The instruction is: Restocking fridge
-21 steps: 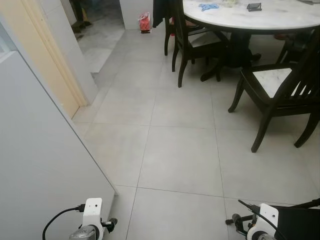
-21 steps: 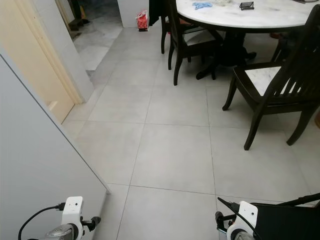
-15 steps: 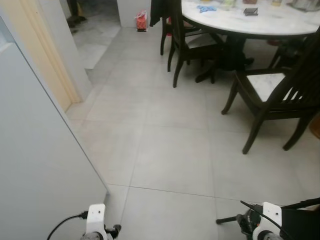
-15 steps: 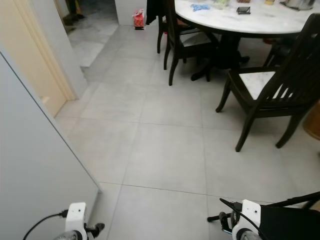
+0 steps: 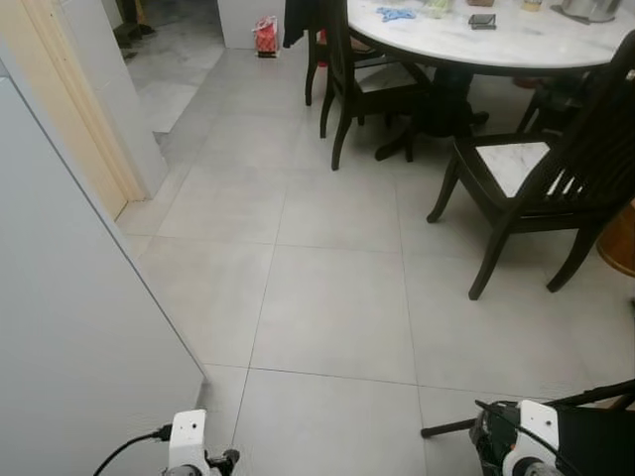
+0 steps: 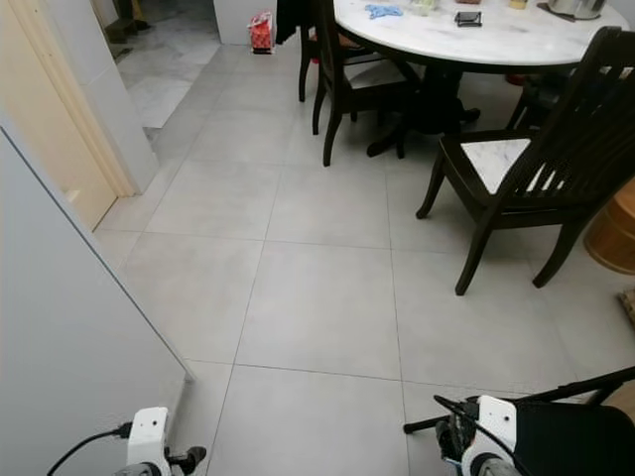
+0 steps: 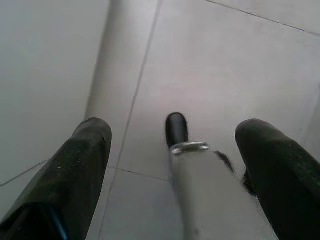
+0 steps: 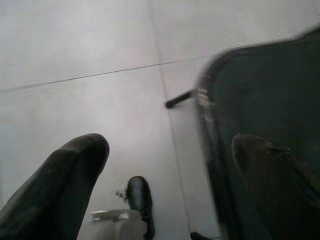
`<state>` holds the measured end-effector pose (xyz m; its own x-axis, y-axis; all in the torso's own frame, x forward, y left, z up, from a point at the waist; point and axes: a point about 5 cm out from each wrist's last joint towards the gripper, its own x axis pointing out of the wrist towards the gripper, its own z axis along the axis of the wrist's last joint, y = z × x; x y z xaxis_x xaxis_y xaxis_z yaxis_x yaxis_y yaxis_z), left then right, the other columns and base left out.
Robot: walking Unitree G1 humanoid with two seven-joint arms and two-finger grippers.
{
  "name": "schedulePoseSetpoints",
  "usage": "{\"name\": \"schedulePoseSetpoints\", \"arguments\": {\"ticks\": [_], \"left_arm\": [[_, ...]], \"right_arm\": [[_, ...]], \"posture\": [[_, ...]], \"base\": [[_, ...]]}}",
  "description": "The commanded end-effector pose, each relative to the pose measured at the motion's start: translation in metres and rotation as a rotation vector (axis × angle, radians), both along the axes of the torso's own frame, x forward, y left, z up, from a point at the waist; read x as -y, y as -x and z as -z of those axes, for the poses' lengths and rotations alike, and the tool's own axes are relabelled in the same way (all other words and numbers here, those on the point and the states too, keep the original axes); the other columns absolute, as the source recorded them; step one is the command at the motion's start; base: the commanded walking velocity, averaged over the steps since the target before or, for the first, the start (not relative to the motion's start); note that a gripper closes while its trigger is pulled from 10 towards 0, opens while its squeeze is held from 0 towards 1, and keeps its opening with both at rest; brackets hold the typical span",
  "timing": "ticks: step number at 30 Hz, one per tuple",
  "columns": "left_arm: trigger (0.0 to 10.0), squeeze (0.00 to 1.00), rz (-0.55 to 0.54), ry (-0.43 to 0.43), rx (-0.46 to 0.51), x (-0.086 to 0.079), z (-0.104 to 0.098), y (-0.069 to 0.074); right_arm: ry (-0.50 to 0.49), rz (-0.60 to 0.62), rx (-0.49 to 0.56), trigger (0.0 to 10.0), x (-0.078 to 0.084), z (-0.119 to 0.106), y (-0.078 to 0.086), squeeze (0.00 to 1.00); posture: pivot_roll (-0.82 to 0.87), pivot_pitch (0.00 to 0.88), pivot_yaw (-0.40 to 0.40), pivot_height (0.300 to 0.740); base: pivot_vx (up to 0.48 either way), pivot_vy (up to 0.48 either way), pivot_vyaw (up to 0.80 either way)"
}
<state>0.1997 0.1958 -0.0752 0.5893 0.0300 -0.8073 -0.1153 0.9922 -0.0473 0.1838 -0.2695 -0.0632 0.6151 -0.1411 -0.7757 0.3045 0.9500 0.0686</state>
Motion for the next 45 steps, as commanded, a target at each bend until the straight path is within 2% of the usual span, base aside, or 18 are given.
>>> {"name": "schedulePoseSetpoints", "arguments": {"ticks": [1,10,12,16,45], "left_arm": [[10.0,0.00,0.006,-0.015,-0.042,-0.0061,0.0047,0.0105],[10.0,0.00,0.017,-0.026,-0.048,-0.0076,0.0051,0.0117],[10.0,0.00,0.021,-0.025,-0.050,-0.0072,0.0053,0.0121],[10.0,0.00,0.024,-0.020,-0.050,-0.0065,0.0059,0.0132],[10.0,0.00,0.028,-0.025,-0.044,-0.0071,0.0049,0.0114]], "right_arm": [[-0.009,-0.010,-0.004,10.0,-0.0042,0.0013,-0.0005,0.00],[0.008,-0.028,-0.007,10.0,-0.0050,0.0019,0.0002,0.00],[0.003,0.013,0.000,10.0,-0.0044,0.0024,0.0015,0.00],[0.007,0.006,-0.008,10.0,-0.0042,0.0031,0.0029,0.00],[0.018,-0.010,-0.013,10.0,-0.0044,0.0024,0.0011,0.00]], "posture": [[-0.14,0.040,0.072,0.740],[-0.14,0.022,0.071,0.740],[-0.14,0.014,0.071,0.740],[-0.14,0.000,0.064,0.740],[-0.17,0.020,0.059,0.740]], "base": [[0.000,0.000,0.80],[0.000,0.000,0.80],[0.000,0.000,0.80],[0.000,0.000,0.80],[0.000,0.000,0.80]]}}
